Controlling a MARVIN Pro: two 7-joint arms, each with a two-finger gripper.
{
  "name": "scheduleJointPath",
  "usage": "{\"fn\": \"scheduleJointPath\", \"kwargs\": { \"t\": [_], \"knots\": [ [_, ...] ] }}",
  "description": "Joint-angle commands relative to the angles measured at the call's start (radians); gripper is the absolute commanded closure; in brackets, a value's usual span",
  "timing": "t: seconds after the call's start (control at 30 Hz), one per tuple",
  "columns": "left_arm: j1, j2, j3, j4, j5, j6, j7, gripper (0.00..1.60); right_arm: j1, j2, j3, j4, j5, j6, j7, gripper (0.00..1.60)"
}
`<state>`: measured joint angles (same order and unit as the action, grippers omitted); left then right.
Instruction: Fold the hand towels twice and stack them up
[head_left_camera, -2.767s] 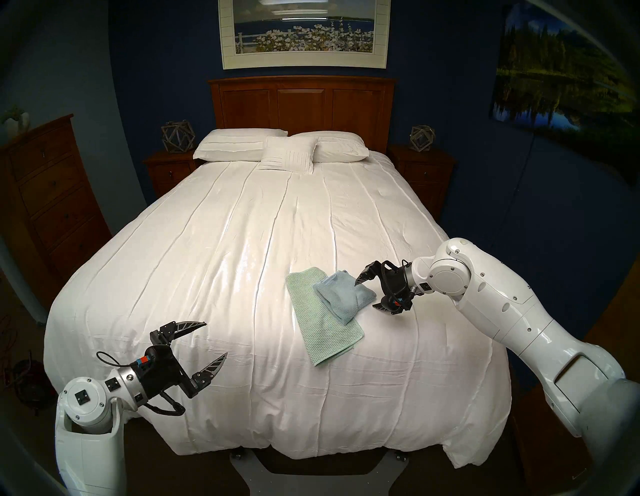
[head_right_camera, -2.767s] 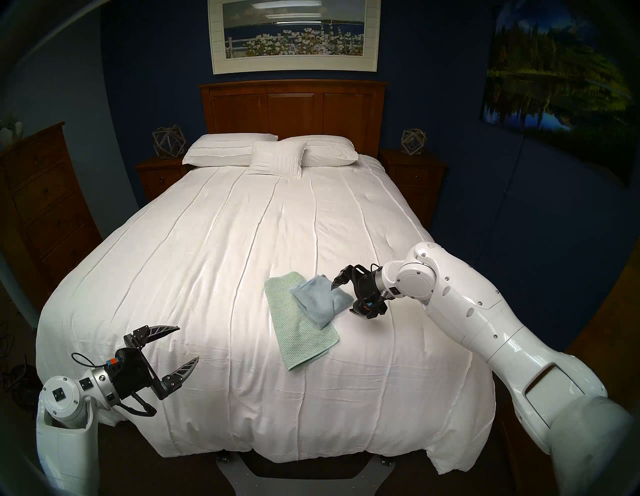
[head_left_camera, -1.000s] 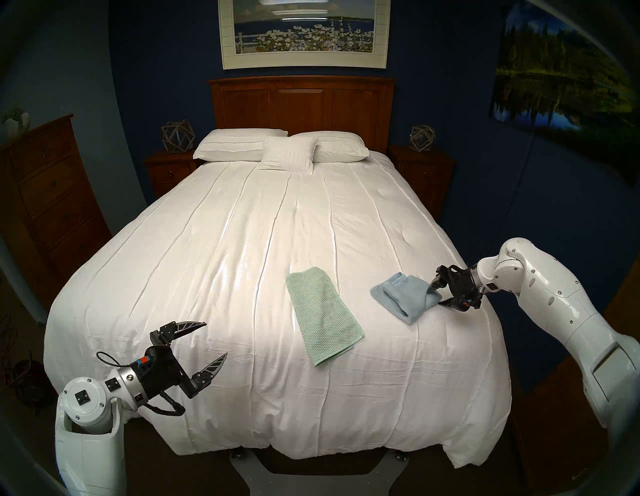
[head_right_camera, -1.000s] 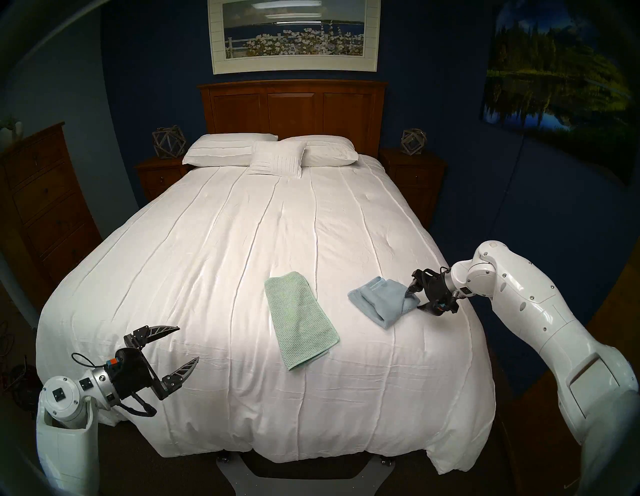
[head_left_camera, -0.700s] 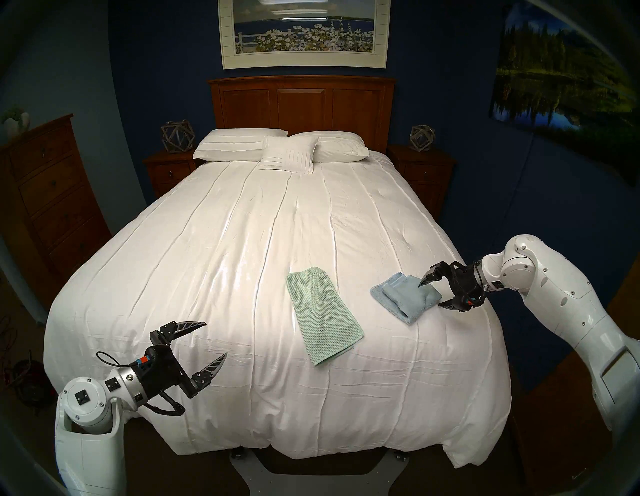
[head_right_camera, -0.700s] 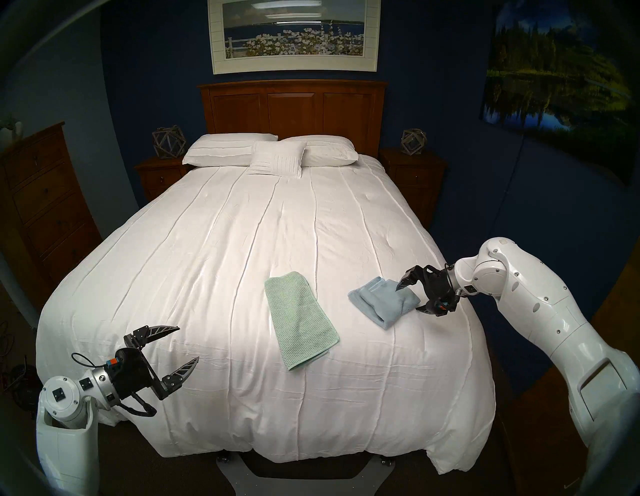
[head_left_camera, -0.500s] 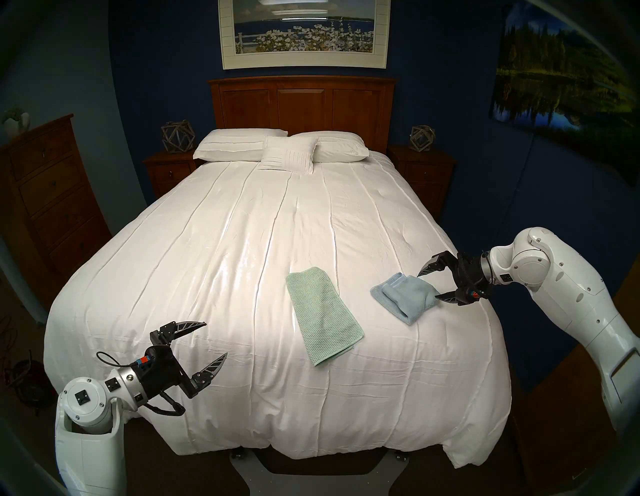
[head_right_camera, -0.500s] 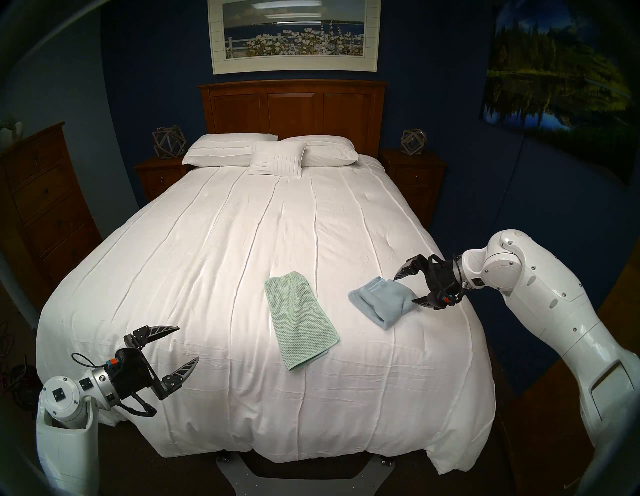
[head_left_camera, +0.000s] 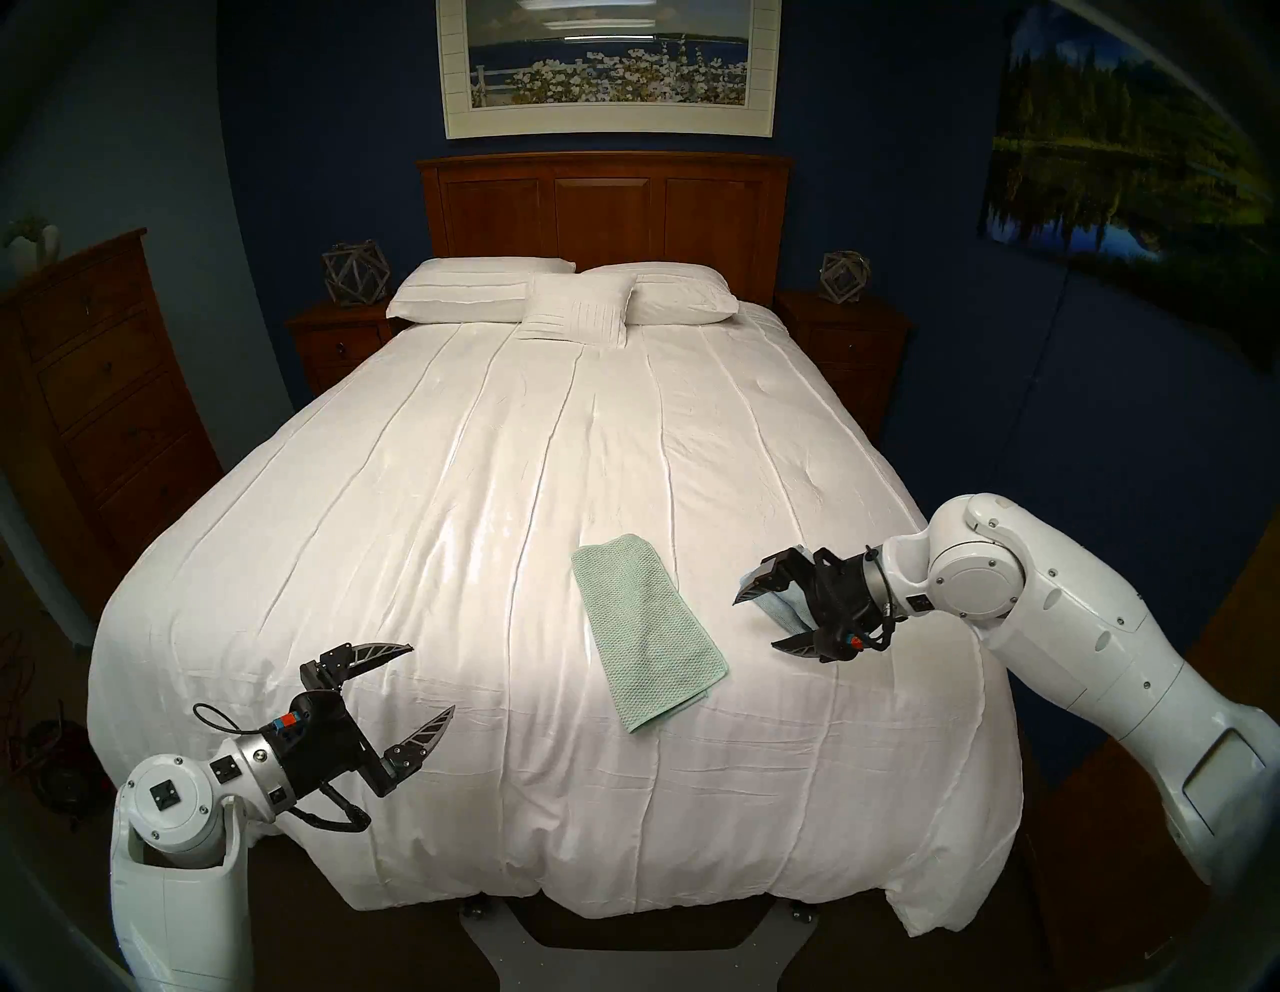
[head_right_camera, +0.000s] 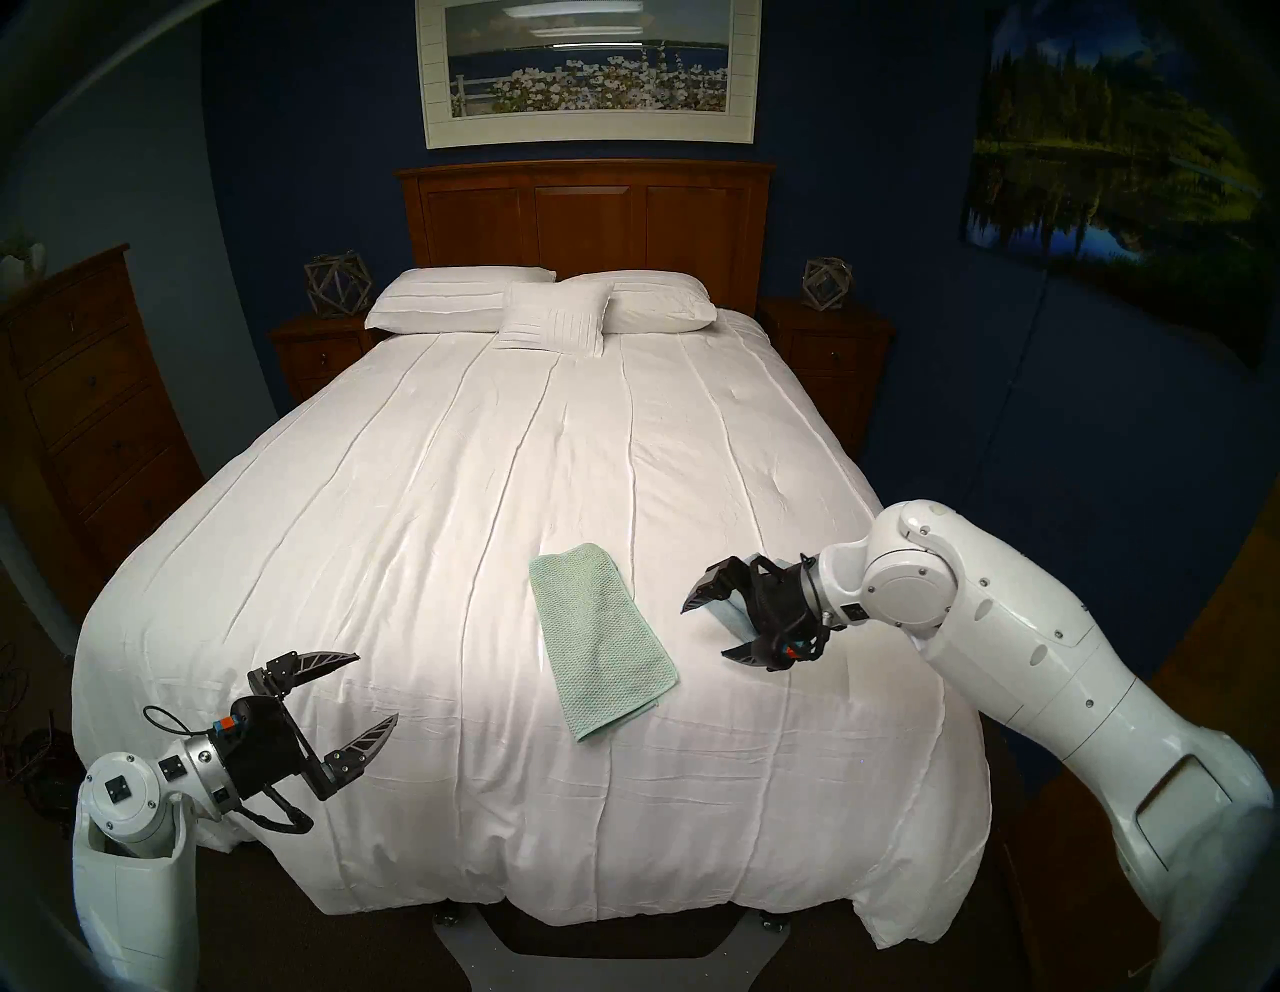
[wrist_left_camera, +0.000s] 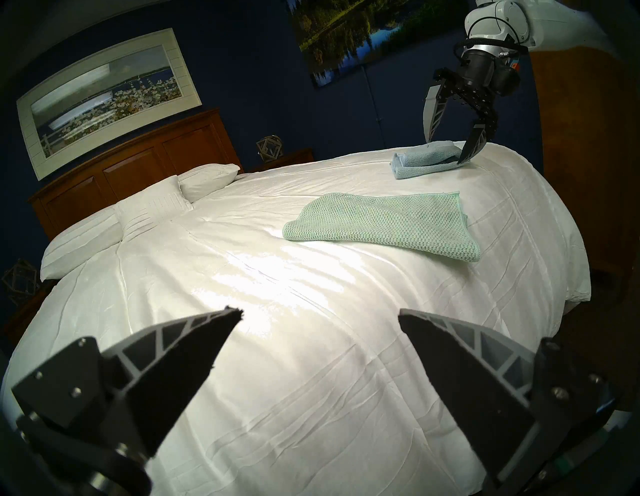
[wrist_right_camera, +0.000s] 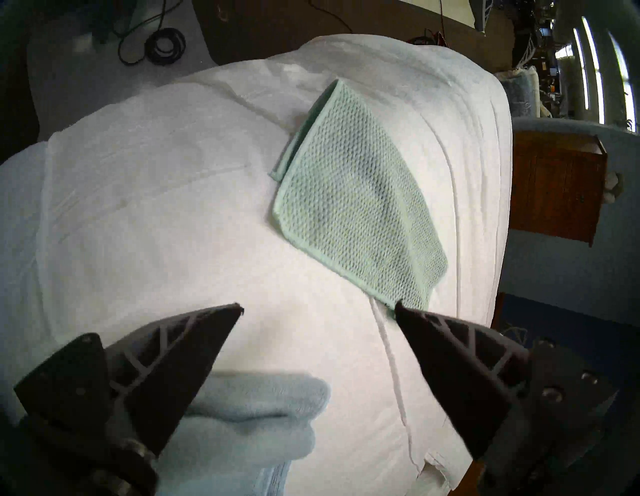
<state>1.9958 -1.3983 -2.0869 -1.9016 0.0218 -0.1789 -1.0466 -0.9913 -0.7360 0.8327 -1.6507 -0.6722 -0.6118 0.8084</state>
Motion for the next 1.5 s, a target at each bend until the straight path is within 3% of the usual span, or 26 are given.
{"fn": "scheduleJointPath", "kwargs": {
  "t": [0.0, 0.03, 0.33, 0.6, 1.07, 1.4, 1.47],
  "knots": [
    [-0.001, -0.001, -0.001, -0.016, -0.005, -0.002, -0.001, 0.00, 0.018, -0.111, -0.071, -0.047, -0.061, 0.109, 0.008, 0.00],
    [-0.001, -0.001, -0.001, -0.016, -0.006, -0.002, -0.002, 0.00, 0.011, -0.132, -0.068, -0.044, -0.079, 0.124, 0.021, 0.00],
    [0.001, -0.002, -0.001, -0.019, -0.006, -0.001, -0.002, 0.00, -0.047, -0.088, -0.101, -0.146, -0.125, 0.281, 0.085, 0.00],
    [0.001, -0.002, -0.002, -0.019, -0.006, 0.000, -0.002, 0.00, -0.093, -0.091, -0.092, -0.188, -0.078, 0.354, 0.102, 0.00],
    [0.001, -0.002, -0.001, -0.019, -0.006, -0.001, -0.002, 0.00, -0.079, -0.200, -0.124, -0.059, -0.199, 0.371, -0.030, 0.00],
    [0.001, -0.002, -0.001, -0.019, -0.006, -0.001, -0.002, 0.00, -0.079, -0.188, -0.114, -0.067, -0.192, 0.371, -0.052, 0.00],
    [0.001, -0.002, -0.001, -0.019, -0.006, -0.001, -0.002, 0.00, -0.083, -0.180, -0.108, -0.074, -0.192, 0.372, -0.055, 0.16]
  ]
}}
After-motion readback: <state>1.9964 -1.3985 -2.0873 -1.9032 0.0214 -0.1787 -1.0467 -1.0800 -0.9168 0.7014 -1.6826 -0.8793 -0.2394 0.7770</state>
